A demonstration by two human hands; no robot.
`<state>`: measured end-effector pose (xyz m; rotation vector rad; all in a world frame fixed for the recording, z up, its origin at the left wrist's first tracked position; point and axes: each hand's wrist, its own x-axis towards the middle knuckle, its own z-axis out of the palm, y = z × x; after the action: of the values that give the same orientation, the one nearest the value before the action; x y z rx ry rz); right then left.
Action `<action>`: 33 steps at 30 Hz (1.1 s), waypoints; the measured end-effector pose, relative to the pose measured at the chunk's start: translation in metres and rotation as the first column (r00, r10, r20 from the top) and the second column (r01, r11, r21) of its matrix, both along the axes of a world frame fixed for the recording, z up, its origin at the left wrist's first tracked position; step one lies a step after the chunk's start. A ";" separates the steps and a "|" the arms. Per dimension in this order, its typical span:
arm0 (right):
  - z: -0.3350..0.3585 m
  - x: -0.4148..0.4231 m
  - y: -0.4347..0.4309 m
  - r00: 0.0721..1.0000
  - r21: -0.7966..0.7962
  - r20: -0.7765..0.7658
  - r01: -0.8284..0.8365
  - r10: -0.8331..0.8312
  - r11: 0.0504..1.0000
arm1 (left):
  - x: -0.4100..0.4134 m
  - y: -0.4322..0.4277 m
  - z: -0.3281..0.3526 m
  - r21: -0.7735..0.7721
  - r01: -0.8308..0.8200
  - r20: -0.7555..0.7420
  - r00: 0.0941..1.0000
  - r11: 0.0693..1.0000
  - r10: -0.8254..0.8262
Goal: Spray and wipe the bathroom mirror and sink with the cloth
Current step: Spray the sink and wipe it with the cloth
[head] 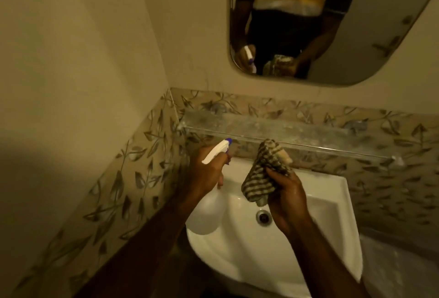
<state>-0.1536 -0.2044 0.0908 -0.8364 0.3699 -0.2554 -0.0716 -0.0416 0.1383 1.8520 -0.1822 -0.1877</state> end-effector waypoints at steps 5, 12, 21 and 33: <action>-0.057 0.007 0.009 0.982 -0.227 -0.186 -0.069 0.026 0.972 | 0.006 0.014 -0.050 0.154 -0.096 -0.040 0.994 0.983 0.103; -0.110 0.063 0.016 0.919 -0.526 -0.385 -0.143 -0.085 0.839 | 0.031 0.007 -0.081 0.317 -0.120 -0.101 0.982 0.941 0.159; -0.148 0.139 0.010 0.822 -0.888 -0.408 -0.255 -0.397 0.383 | 0.075 -0.014 -0.105 0.273 -0.246 -0.233 0.921 0.930 0.312; -0.184 0.174 0.011 0.704 -0.752 -0.595 -0.658 -0.389 -0.042 | 0.121 0.008 -0.127 0.222 -0.272 -0.306 0.892 0.936 0.332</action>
<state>0.0204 -0.1932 -0.0936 -2.6390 0.8381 0.1439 0.0491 -0.0331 0.0110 1.9601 0.3754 -0.3092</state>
